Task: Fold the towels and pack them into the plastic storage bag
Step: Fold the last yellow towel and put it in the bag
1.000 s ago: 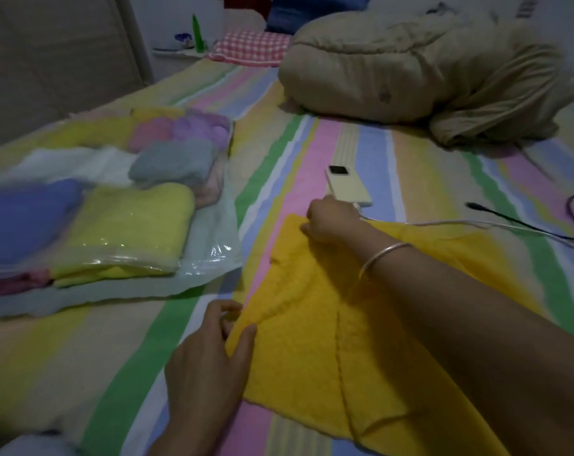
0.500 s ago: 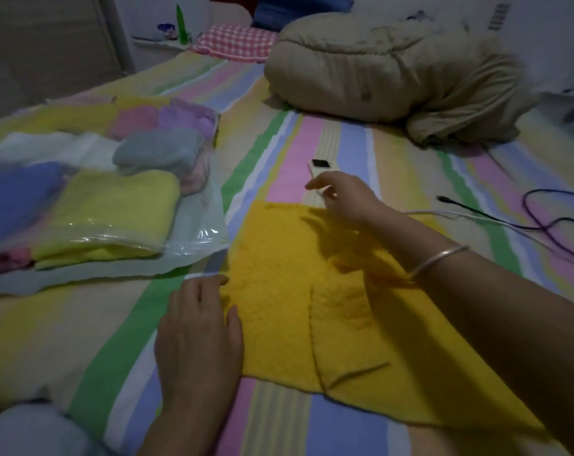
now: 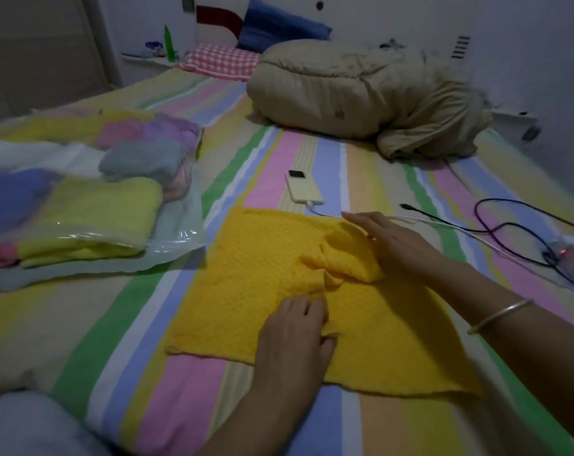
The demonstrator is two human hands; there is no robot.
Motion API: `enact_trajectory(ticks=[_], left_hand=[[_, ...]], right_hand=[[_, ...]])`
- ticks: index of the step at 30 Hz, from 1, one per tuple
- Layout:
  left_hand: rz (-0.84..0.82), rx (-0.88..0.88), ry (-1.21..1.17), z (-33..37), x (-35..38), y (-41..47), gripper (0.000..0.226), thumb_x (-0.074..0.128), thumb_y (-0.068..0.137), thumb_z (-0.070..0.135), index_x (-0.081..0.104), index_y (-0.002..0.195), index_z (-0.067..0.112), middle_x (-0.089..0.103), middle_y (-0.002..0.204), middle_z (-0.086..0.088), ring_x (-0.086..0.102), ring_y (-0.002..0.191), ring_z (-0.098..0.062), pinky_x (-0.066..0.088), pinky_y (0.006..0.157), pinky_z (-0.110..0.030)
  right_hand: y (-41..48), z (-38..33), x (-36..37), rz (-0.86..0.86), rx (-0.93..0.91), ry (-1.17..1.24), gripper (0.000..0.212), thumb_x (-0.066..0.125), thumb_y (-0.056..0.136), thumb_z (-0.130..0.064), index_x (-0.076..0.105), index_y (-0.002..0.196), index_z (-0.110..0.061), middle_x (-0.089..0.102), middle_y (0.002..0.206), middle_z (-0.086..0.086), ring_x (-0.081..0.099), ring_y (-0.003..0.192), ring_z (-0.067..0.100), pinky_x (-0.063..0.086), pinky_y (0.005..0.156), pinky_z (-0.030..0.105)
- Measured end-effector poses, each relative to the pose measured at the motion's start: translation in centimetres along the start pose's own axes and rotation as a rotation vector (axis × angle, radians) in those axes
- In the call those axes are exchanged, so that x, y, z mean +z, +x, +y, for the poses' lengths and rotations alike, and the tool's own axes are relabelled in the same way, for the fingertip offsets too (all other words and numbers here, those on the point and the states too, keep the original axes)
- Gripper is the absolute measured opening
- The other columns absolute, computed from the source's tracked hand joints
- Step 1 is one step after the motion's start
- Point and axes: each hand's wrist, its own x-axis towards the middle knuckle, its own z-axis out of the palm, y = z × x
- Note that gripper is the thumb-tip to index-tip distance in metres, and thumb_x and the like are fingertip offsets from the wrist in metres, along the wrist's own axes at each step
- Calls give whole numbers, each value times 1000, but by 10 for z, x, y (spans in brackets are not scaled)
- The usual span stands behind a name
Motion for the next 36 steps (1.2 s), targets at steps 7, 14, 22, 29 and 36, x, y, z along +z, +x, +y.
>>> enact_trajectory(ticks=[7,14,22,29,36], left_hand=[[190,-379,-284,-46,-49,-17,15,62,78,30,51,88,31,57,65,6,56,69,-17,40,58,-37],[-21,-559,-202,-93,-69,-42,40,44,66,48,43,106,45,61,72,6,61,82,-17,50,73,-37],[-44,-621,-372,-113,-71,-22,35,61,72,65,58,78,30,59,57,12,60,69,-9,47,65,-30],[-49,-619,-262,-112,-64,-13,34,63,72,65,54,79,33,60,70,9,59,77,-7,43,63,-29],[95,-615,-222,-111,-76,-18,33,62,77,60,52,72,29,55,62,6,55,66,-5,36,54,-28]], right_hand=[[59,-44,-10,175,-31,402,12,61,90,-17,71,95,-15,62,113,6,56,106,20,39,87,26],[152,-89,4,103,385,431,35,54,90,-39,55,68,-11,53,65,7,55,70,26,36,54,30],[173,-114,31,7,285,262,28,56,87,-39,71,97,-18,69,101,4,62,93,24,54,82,42],[185,-122,41,108,241,323,25,63,88,-42,71,100,-21,68,106,-1,61,99,21,49,76,32],[193,-115,50,260,347,226,20,56,94,-32,66,103,-18,68,106,5,60,99,28,45,72,34]])
